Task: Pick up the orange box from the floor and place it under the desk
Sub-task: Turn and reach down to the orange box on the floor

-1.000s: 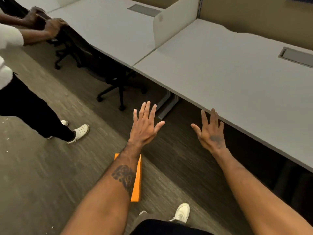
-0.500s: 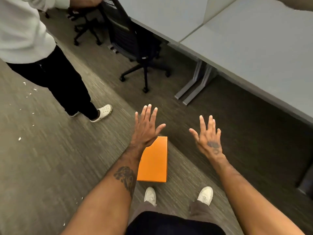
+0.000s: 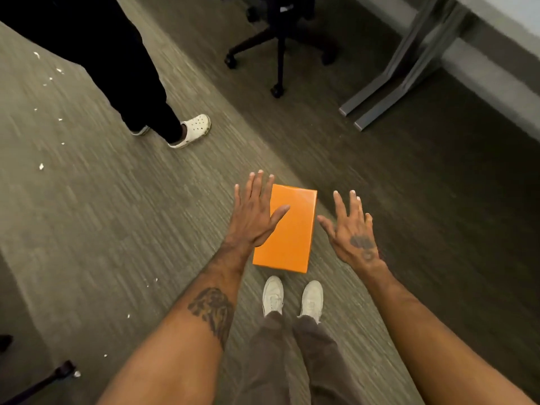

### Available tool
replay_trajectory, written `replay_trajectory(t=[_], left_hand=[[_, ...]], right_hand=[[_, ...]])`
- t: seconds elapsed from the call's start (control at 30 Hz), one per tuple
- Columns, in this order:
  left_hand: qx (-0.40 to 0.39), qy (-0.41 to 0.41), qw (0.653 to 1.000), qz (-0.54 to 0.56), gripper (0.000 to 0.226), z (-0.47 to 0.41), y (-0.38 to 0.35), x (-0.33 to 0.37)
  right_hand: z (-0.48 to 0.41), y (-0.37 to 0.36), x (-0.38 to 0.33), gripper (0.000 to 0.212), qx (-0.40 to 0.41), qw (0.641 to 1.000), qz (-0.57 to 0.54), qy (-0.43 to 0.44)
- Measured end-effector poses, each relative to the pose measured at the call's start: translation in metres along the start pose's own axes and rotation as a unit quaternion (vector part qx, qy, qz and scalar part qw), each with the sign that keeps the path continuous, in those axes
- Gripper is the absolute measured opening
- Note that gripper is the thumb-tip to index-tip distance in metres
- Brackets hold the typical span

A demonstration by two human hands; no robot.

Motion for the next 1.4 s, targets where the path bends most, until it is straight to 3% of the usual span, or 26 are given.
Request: replay_trajectory(t=[0.6,0.73,0.9,1.2,1.4], left_hand=[[-0.067,0.1,0.981,0.15,0.08,-0.023,-0.317,-0.107],[-0.114,0.128,0.965,0.199,0.084,-0.028,-0.395,-0.137],[-0.085,0.224,0.926,0.292,0.094,-0.036,-0.467,-0.169],[-0.048,0.302,0.858,0.412,0.127,-0.035,-0.518,-0.177],[-0.041,0.306,0.866,0.394,0.123,-0.045,-0.51,-0.177]], right_hand=[[-0.115,-0.294,0.066,0.078,-0.109,0.991,-0.057,-0.049],[-0.144,-0.365,0.089,0.083,-0.115,0.981,-0.09,-0.125],[-0.172,-0.436,0.114,0.1,-0.149,0.945,-0.189,-0.221],[-0.189,-0.476,0.131,0.13,-0.222,0.851,-0.4,-0.257],[-0.194,-0.471,0.133,0.123,-0.251,0.846,-0.405,-0.239]])
Point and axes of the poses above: each hand's wrist, its own z-axis away from the middle knuckle, its own y-axis out of the back of the hand, x = y × z, the point moved 1 cm from there along -z, towards the middle knuckle, and after that the axes turned 12 degrees about -y, right-handed, at the moved point
